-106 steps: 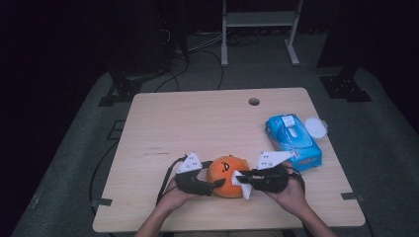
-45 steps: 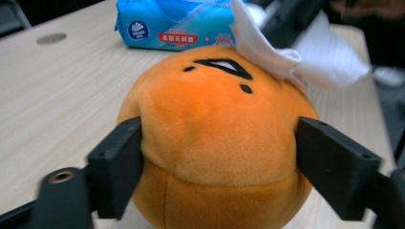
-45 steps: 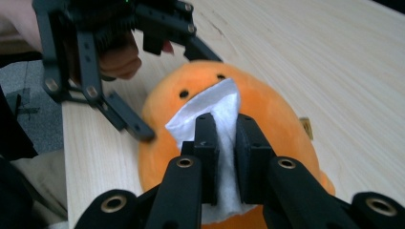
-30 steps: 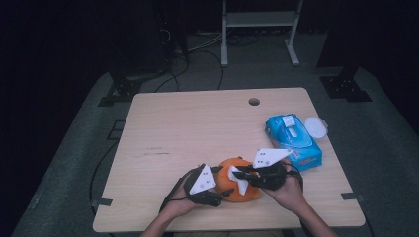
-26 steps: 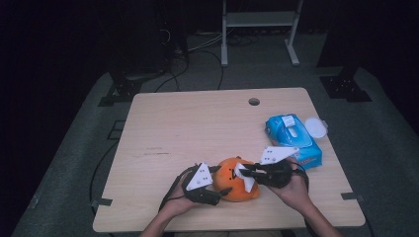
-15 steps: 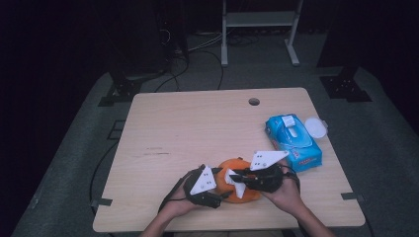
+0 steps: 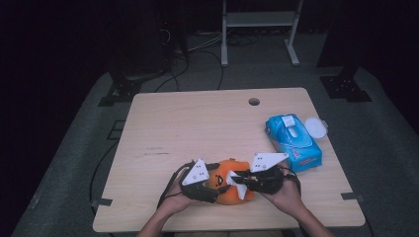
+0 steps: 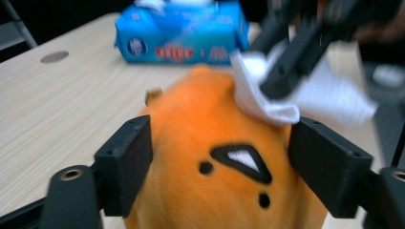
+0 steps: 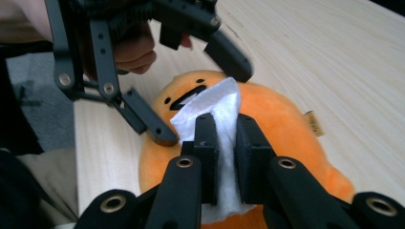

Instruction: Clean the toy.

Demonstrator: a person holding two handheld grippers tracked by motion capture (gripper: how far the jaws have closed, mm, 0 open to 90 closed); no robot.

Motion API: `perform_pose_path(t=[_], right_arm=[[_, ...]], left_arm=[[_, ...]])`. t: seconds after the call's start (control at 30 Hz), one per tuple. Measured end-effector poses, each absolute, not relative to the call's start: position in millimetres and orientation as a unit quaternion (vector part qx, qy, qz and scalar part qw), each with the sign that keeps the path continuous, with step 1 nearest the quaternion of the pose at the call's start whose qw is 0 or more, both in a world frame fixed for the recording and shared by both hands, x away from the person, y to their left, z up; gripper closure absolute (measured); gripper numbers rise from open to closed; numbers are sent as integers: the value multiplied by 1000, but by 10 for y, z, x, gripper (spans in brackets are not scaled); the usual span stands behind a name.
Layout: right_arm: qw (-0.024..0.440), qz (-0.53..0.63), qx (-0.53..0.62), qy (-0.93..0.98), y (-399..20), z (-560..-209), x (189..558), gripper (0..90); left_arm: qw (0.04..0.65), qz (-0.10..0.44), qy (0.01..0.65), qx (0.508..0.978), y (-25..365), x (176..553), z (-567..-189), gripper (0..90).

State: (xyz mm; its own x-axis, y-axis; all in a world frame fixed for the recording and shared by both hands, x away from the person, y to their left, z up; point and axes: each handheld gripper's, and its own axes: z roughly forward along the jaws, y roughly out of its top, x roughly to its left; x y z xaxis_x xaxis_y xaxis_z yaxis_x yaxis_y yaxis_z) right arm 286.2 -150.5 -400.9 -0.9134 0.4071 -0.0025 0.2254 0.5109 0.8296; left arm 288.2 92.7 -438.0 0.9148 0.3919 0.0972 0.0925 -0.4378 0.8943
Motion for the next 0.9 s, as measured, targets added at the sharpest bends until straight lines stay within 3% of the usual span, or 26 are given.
perform_pose_path(t=[0.3,0.5,0.9], right_arm=[[91,457,245,850,-1901,-4133,3026,798],[86,461,239,850,-1819,-4120,2986,797],[70,451,260,851,-1912,-4220,3073,797]], left_arm=[[510,121,167,835,1113,2975,-4449,292],[520,95,178,830,1123,2999,-4403,215],[517,88,202,827,1229,3071,-4476,263]])
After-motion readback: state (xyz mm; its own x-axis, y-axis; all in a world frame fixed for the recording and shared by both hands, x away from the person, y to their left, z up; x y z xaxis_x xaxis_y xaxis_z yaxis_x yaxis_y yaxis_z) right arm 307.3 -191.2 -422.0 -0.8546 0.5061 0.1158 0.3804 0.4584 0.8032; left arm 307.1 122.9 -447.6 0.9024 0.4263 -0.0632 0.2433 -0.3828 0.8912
